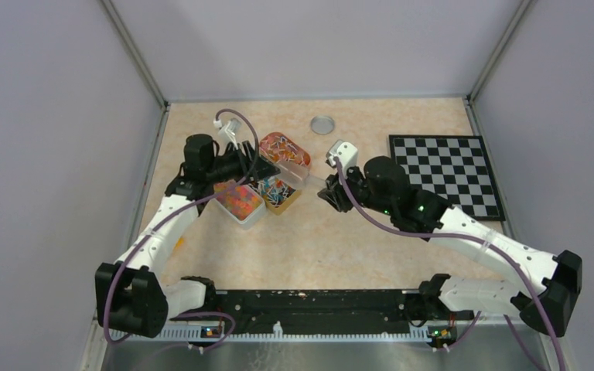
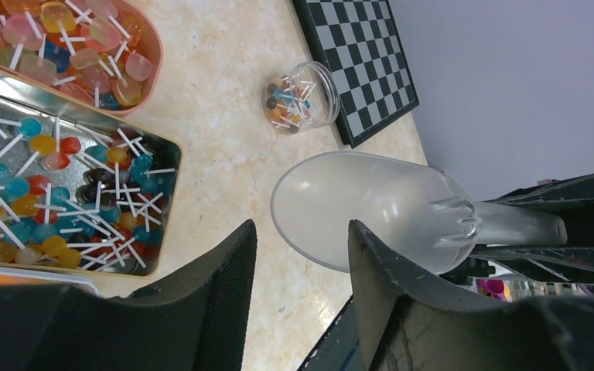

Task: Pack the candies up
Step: Adjust the spatula, then scoop the fake candies from the storage box.

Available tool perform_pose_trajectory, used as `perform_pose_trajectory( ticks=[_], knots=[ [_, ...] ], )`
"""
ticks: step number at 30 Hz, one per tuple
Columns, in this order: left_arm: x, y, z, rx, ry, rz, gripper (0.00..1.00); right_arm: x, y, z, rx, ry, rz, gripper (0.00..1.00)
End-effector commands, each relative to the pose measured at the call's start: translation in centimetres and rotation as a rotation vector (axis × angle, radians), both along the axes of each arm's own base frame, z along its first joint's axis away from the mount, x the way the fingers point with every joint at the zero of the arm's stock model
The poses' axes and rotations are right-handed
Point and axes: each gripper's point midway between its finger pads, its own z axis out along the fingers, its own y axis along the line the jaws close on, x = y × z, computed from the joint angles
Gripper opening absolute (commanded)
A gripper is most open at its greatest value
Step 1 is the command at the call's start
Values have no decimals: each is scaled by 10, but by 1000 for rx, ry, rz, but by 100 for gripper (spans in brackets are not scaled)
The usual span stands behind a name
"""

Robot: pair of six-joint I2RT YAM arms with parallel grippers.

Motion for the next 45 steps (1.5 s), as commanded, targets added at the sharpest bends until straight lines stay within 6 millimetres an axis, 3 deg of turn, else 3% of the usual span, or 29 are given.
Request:
perform_pose_trajectory(
  ticks=[1, 5, 11, 13, 14, 16, 17, 23, 25, 27, 30, 33, 37, 45],
  knots=[
    [5, 0, -2, 1, -26, 17, 51, -1, 5, 52, 150, -160, 28, 0],
    [4, 0, -10, -1, -5, 16, 46, -4, 9, 56, 196, -185, 57, 0],
    [1, 1, -13, 0, -7, 14, 47, -7, 21, 55, 218, -183, 110, 0],
    [3, 3, -12, 14, -18, 31, 53, -8, 26, 54, 217, -160, 121, 0],
    [6, 8, -12, 39, -24, 64, 62, -6, 25, 49, 199, -135, 106, 0],
    [18, 25, -9, 111, -44, 176, 94, -2, 25, 44, 186, -78, 63, 0],
    [25, 36, -2, 150, -69, 245, 98, 0, 27, 41, 179, -51, 50, 0],
    [60, 109, 36, 324, -222, 649, 99, 4, 40, 35, 155, 119, 1, 0],
    [69, 154, 39, 352, -186, 903, 99, 7, 46, 31, 110, 160, -36, 0],
    [76, 179, 40, 290, -177, 990, 99, 8, 55, 31, 68, 170, -51, 0],
    [89, 217, 30, 180, -100, 1014, 99, 10, 70, 21, -14, 174, -105, 0],
    [107, 238, 22, 154, -62, 965, 99, 11, 85, 13, -57, 210, -134, 0],
    [122, 255, -6, 154, -15, 946, 86, 10, 103, -1, -95, 283, -125, 0],
    [129, 267, -77, 171, 120, 893, 66, 8, 136, -26, -279, 303, -72, 0]
  ],
)
